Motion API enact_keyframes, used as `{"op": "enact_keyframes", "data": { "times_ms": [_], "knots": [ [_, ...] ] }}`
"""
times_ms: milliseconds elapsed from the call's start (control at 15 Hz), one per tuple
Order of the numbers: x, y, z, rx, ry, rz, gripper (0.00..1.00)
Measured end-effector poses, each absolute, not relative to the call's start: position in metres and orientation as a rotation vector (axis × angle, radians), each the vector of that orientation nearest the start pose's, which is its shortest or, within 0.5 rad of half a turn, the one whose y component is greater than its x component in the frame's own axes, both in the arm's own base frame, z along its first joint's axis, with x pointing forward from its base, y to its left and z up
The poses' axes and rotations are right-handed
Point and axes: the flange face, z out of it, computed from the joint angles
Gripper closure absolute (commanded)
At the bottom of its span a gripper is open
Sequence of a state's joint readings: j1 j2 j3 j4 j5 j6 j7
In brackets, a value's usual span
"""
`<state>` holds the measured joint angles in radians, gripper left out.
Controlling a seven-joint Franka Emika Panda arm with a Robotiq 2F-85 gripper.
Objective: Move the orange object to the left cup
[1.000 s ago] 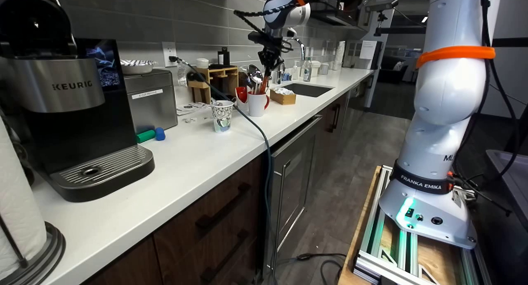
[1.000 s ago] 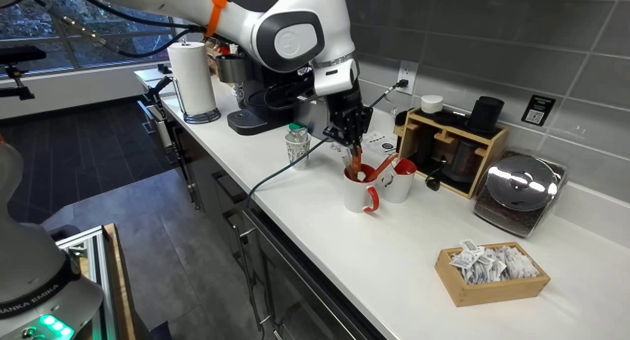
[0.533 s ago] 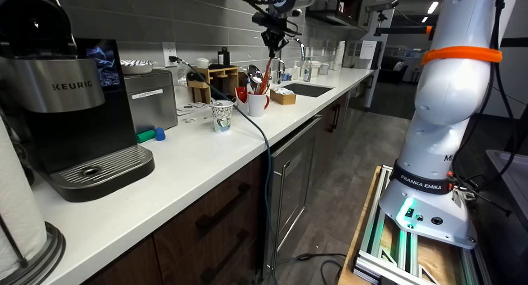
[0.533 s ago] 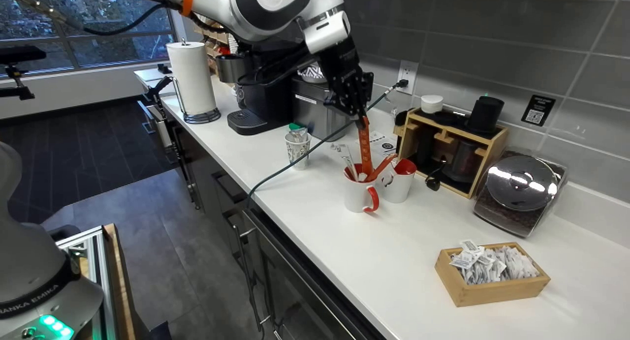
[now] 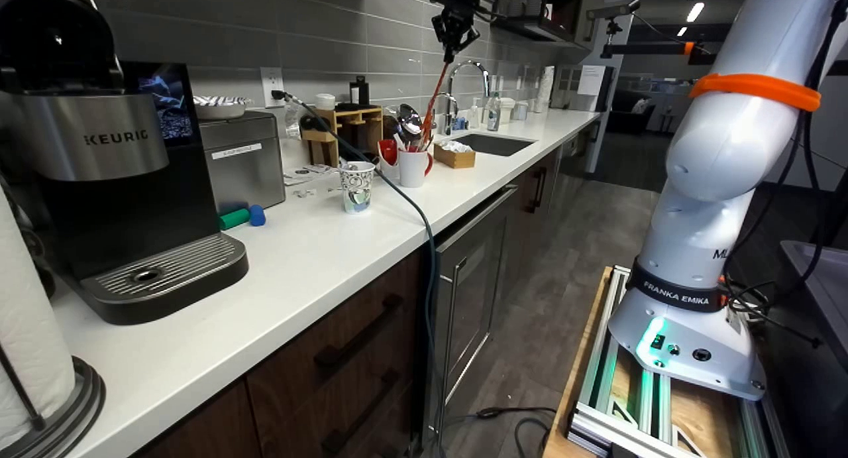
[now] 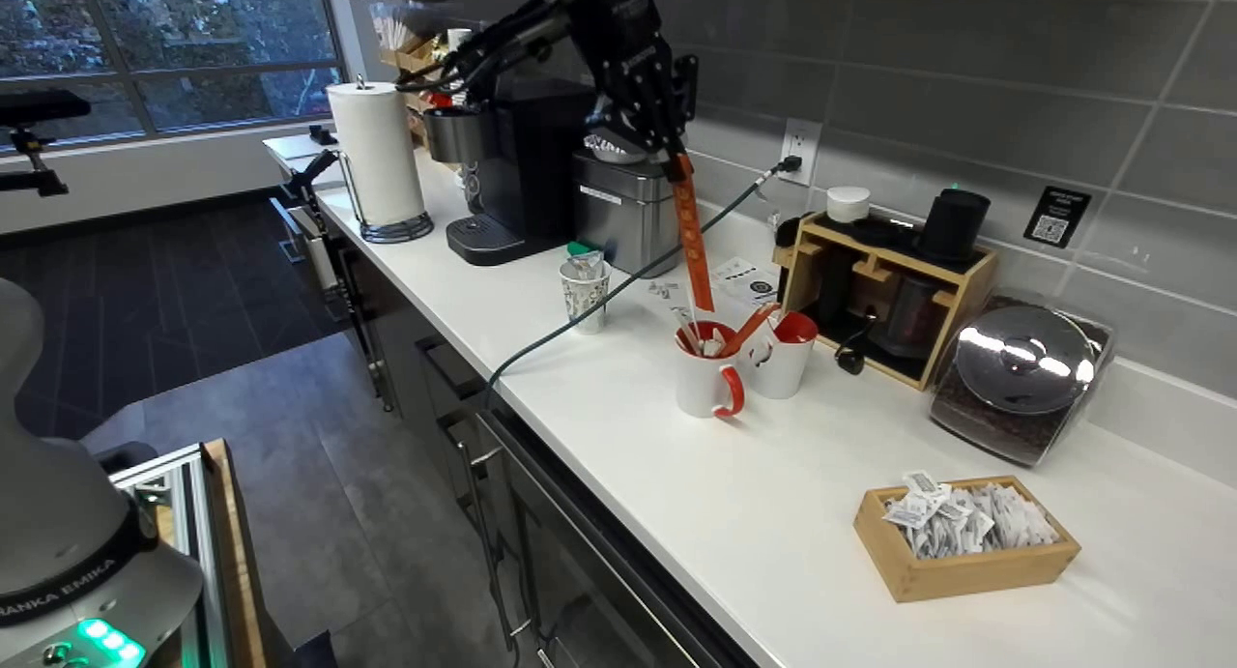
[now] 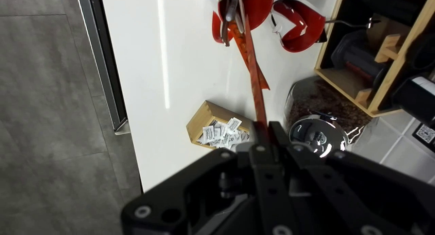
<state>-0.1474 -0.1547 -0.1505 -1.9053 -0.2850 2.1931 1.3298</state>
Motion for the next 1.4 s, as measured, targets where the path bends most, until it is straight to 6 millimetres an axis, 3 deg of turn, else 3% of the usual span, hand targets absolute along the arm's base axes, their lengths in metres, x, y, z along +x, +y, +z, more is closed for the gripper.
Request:
{"op": "enact_keyframes", "data": {
  "times_ms": [267, 667, 867, 1067, 1400],
  "knots": [
    [0.493, -0.134, 0.634, -2.267, 1.974, -0.748, 0.98],
    [0.459, -0.027, 0.644, -2.385, 1.716, -0.643, 0.98],
    [0.456, 0.019, 0.631, -2.474, 1.601, -0.621, 0.98],
    [0.463, 0.051, 0.609, -2.539, 1.523, -0.703, 0.98],
    [0.483, 0.073, 0.578, -2.580, 1.464, -0.883, 0.98]
  ]
}}
